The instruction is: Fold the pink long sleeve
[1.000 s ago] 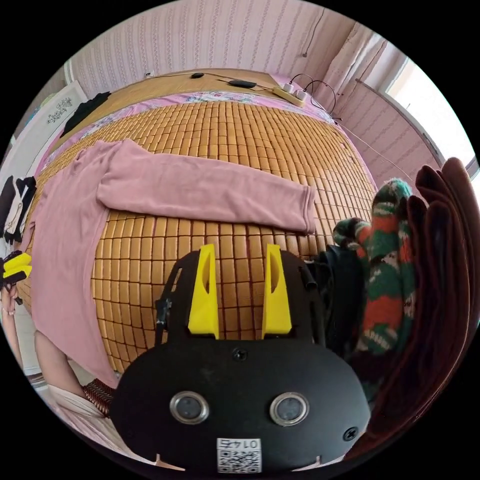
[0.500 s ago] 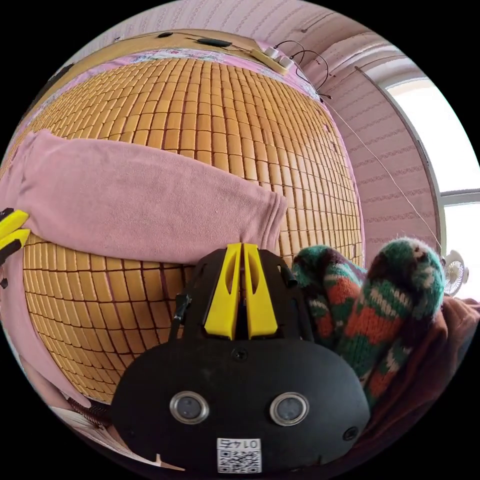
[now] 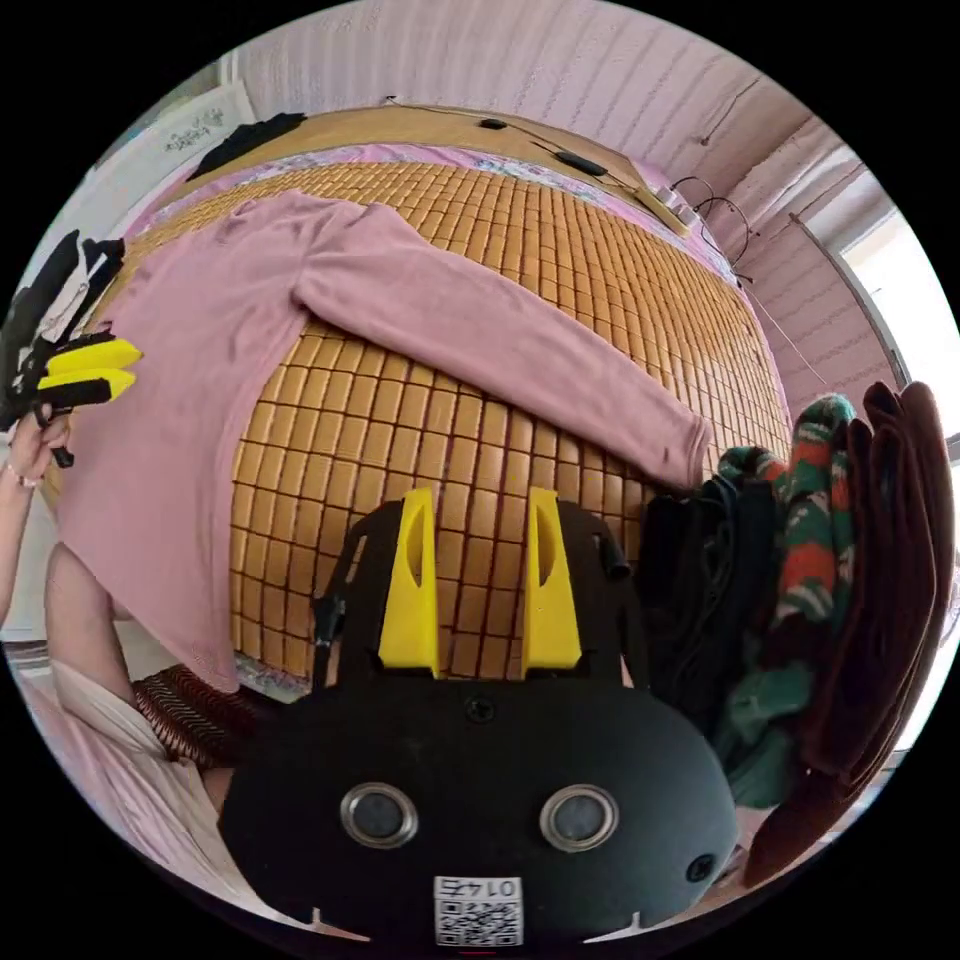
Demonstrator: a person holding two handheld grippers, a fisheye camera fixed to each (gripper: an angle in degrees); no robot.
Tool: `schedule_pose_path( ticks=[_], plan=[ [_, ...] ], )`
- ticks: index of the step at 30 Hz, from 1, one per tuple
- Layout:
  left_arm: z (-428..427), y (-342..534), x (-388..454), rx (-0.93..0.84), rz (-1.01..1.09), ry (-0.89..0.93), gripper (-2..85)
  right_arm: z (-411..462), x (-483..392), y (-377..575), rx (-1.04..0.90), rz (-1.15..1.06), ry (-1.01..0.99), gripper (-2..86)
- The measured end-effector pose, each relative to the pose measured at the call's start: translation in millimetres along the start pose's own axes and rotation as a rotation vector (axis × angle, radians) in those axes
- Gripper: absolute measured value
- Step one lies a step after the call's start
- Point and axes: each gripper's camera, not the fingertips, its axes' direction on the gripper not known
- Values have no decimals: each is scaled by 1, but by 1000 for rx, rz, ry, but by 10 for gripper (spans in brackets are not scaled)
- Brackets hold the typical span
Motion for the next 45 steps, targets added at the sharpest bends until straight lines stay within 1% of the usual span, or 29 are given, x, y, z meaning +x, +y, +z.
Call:
schedule_pose_path(
  ticks=[1,2,3,7,9,10,11,14,15,18,19,22,24,26,29,32,34,37,39,40,42,43,45],
  plan=[
    [-19,37,-10,-38,-72,-47,80,0,-12,9,10,-8,-69,130],
    [-29,56,-15,-55,-113,-68,81,4,-36,25,9,-17,-177,129],
    [-49,92,-24,-81,-195,-102,84,13,-57,40,-21,-14,-234,128],
    [-102,196,-48,-95,-456,-180,94,48,-101,72,-128,-16,-292,124],
    [-107,222,-56,-101,-534,-159,104,47,-112,82,-70,1,-272,92],
    [-107,232,-61,-103,-565,-124,110,49,-113,83,-75,6,-260,80],
    [-105,235,-63,-105,-574,-104,110,55,-115,84,-101,23,-229,55],
    [-96,235,-71,-130,-573,-55,105,59,-119,85,-127,16,-185,34],
    [-90,231,-73,-174,-559,-54,93,58,-120,86,-125,11,-176,26],
    [-103,224,-70,-228,-452,-97,44,56,-120,84,-135,4,-156,17],
    [-115,225,-69,-196,-451,-62,18,56,-120,84,-135,4,-152,17],
    [-124,233,-69,-213,-457,-21,20,67,-125,83,-171,-17,-113,17],
    [-122,241,-73,-224,-484,13,35,91,-134,83,-239,-37,-71,22],
    [-135,249,-80,-188,-514,33,48,102,-141,84,-263,-58,-46,28],
    [-174,269,-96,-108,-568,4,51,96,-150,85,-230,-119,-22,45],
    [-215,295,-128,-45,-650,-74,52,90,-162,72,-189,-182,-9,56],
    [-245,313,-165,7,-729,-161,51,89,-179,54,-139,-251,-17,59],
    [-273,328,-220,68,-851,-238,52,99,-227,7,-86,-405,-45,62],
    [-286,333,-250,115,-910,-249,55,114,-280,-33,-43,-535,-75,64],
    [-294,335,-271,147,-956,-246,61,119,-294,-43,-36,-567,-81,64],
    [-303,341,-298,205,-1040,-231,70,142,-352,-85,-27,-675,-128,69],
    [-307,346,-314,259,-1096,-204,76,148,-366,-95,-29,-694,-136,70],
    [-310,349,-331,306,-1146,-184,82,170,-417,-133,-17,-748,-157,74]
  ],
)
